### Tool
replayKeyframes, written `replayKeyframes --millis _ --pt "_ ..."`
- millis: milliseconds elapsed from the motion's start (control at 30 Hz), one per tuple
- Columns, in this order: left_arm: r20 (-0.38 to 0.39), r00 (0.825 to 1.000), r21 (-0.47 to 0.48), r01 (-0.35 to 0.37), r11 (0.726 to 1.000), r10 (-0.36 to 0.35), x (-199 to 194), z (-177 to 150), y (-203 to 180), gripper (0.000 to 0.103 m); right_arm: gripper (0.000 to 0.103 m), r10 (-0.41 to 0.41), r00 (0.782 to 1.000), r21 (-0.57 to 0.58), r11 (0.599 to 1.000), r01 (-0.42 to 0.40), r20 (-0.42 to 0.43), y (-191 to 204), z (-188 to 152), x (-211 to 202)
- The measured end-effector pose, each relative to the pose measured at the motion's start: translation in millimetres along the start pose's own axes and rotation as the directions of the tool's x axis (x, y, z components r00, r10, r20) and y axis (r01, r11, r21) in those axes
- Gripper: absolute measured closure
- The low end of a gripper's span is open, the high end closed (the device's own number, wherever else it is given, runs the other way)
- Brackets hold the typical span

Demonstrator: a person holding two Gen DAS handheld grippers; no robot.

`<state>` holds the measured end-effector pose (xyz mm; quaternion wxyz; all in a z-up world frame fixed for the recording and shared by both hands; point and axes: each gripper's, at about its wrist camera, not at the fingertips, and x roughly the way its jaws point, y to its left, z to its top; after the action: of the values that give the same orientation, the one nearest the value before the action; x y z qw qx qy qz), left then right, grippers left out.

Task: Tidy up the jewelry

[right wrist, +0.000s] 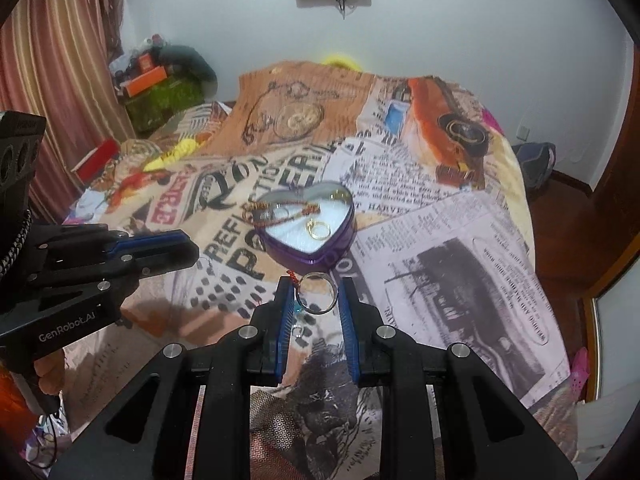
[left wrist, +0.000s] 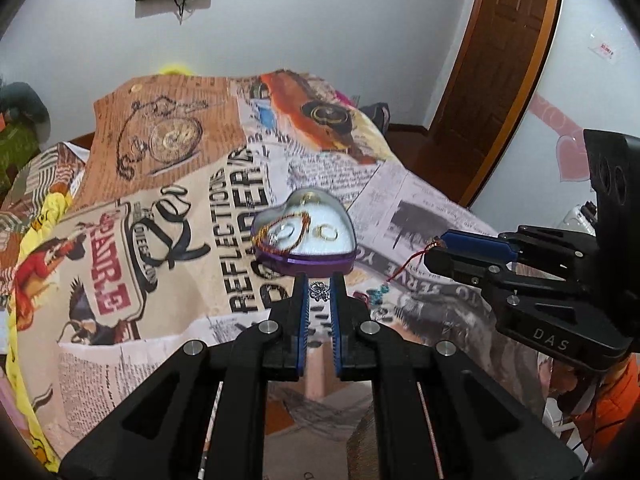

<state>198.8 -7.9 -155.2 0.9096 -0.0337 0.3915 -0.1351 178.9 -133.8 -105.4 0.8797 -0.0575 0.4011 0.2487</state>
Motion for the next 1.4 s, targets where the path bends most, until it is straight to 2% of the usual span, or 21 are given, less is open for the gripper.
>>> replayKeyframes --millis 333,567,833,1400 --pt "0.055 0.998 -0.003 -0.002 1.000 0.003 -7 19 2 0.094 0.083 0.006 0.997 0.000 1.000 -0.006 0.080 0 18 -16" --pt "0.062 0.998 -0.015 -0.005 1.000 0.006 0 27 9 0.094 0.083 0.009 0.995 0.000 1.000 -0.009 0.095 -3 26 -12" --pt "0.045 0.999 -0.030 -0.003 1.000 0.004 18 32 17 0.094 0.083 0.022 0.998 -0.009 1.000 -0.022 0.052 -4 26 11" --pt "-0.045 0.998 -0.052 0.030 0.998 -0.033 73 43 31 0.094 0.083 0.025 0.999 -0.089 0.996 -0.029 -0.046 2 34 67"
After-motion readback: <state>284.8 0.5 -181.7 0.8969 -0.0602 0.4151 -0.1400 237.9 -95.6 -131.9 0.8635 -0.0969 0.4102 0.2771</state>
